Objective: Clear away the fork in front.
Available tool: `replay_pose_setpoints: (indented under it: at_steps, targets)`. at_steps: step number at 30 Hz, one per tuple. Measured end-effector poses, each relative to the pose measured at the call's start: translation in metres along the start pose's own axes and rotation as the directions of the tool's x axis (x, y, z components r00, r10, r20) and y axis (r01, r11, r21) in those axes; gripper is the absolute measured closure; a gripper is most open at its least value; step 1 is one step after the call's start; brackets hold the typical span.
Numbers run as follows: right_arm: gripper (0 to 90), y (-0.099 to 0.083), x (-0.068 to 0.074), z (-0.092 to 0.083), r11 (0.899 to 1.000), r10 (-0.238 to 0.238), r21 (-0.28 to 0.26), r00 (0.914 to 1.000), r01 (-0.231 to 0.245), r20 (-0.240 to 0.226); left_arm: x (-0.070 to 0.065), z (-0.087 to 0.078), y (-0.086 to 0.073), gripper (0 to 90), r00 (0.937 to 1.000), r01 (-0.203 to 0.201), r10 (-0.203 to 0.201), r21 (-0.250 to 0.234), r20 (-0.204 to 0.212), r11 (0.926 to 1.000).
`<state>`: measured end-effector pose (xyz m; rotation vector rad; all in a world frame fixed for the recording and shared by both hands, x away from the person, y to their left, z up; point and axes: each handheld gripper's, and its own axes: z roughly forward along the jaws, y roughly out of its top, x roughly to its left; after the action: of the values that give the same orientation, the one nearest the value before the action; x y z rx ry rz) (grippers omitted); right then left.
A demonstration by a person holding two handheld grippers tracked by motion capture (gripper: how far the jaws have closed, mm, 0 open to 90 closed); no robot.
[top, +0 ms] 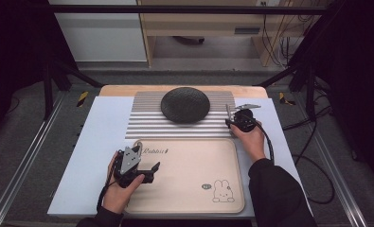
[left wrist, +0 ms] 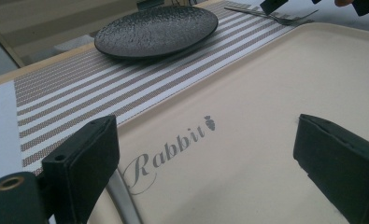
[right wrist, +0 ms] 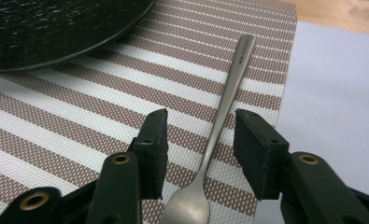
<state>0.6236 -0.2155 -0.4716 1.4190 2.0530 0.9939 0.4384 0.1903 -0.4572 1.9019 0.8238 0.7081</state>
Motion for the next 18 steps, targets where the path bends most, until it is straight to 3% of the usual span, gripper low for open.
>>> replay_pose_setpoints:
  at_steps: [12,18]
  targets:
    - [66.5,-0.0034,-0.0002,0.005,1.0,-0.001,0.013,1.0,0.001,-0.003,0.0006,0.0,-0.0004,7.0,1.0,0.003,-0.003,0.003,-0.004,1.0]
    - [69.8,-0.0047,-0.0003,0.0068,1.0,-0.002,0.014,0.9998,0.002,0.019,0.0006,0.0,-0.0003,7.1,1.0,0.002,-0.002,0.003,-0.004,1.0]
